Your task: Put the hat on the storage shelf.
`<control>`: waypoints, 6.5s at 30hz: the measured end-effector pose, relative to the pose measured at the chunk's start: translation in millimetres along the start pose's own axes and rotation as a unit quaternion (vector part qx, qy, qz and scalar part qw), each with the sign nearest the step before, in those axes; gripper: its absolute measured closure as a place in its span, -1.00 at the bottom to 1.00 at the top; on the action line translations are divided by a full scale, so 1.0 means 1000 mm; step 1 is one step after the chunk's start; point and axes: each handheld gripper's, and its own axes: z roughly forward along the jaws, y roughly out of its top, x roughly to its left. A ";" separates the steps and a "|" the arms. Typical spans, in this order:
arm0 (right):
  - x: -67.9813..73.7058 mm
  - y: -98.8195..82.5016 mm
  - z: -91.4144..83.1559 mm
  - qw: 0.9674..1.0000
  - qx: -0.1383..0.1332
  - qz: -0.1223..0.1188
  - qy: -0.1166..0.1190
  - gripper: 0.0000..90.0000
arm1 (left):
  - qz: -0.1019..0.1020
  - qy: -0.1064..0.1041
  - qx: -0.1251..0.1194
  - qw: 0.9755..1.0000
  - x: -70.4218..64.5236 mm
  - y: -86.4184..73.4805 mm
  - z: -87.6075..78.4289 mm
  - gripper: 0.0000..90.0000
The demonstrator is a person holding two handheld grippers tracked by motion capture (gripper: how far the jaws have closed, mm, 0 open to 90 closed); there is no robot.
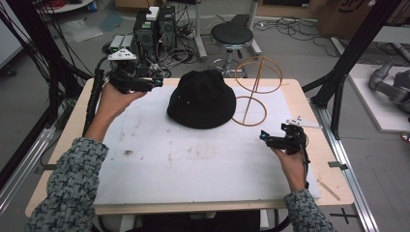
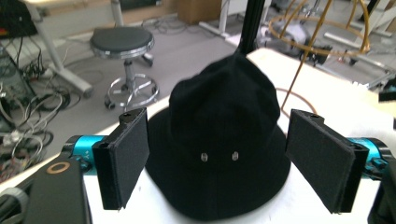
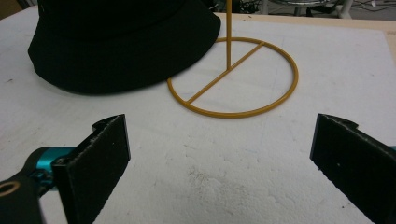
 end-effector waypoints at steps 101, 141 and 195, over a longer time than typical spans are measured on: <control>0.000 -0.011 -0.002 1.000 0.013 0.012 0.019 -0.89 | 0.049 -0.038 -0.045 0.997 -0.009 0.012 0.150 0.92; 0.003 -0.008 -0.002 0.999 0.005 0.015 0.028 -0.89 | 0.050 -0.014 -0.185 0.981 -0.019 0.124 0.060 0.93; 0.002 -0.007 -0.006 0.999 -0.003 0.014 0.040 -0.89 | 0.051 -0.176 -0.166 0.969 -0.101 0.141 0.189 0.93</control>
